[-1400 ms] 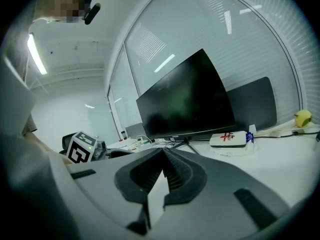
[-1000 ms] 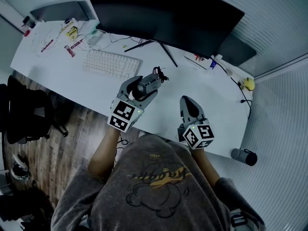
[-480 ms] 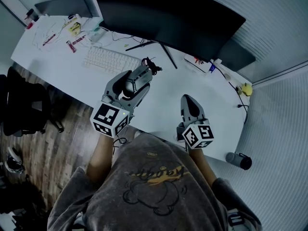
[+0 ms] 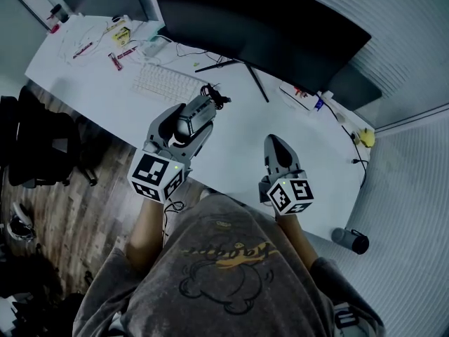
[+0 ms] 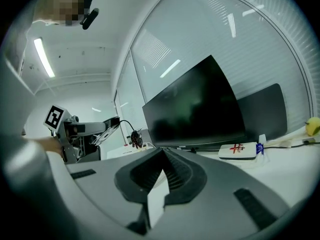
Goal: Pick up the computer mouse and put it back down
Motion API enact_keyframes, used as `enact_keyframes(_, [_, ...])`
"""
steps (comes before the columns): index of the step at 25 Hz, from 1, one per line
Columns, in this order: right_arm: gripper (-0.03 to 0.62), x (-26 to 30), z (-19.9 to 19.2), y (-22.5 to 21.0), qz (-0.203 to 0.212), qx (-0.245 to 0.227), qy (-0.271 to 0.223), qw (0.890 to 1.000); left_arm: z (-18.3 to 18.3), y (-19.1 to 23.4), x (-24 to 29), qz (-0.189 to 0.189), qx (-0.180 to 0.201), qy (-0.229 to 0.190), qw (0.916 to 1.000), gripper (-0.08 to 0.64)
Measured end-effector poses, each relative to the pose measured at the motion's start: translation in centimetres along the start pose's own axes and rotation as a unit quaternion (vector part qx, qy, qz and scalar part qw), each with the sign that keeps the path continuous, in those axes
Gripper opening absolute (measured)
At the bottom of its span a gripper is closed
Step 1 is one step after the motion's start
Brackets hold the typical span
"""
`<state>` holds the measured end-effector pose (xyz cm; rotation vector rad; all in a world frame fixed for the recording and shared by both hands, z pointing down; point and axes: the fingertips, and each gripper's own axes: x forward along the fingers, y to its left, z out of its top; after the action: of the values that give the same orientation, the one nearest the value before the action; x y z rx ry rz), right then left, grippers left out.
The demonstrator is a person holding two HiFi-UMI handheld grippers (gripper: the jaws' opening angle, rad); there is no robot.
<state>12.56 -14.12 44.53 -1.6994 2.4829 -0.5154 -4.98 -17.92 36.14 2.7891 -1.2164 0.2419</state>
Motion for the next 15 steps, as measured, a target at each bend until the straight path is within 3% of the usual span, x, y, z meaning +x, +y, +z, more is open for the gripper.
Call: enact_keyframes(15, [-0.002, 1.4, -1.4, 2.7, 0.040, -0.005, 0.020, 0.999, -3.6, 4.2, -1.8, 0.055, -0.015, 0.029, 0.9979, 0.314])
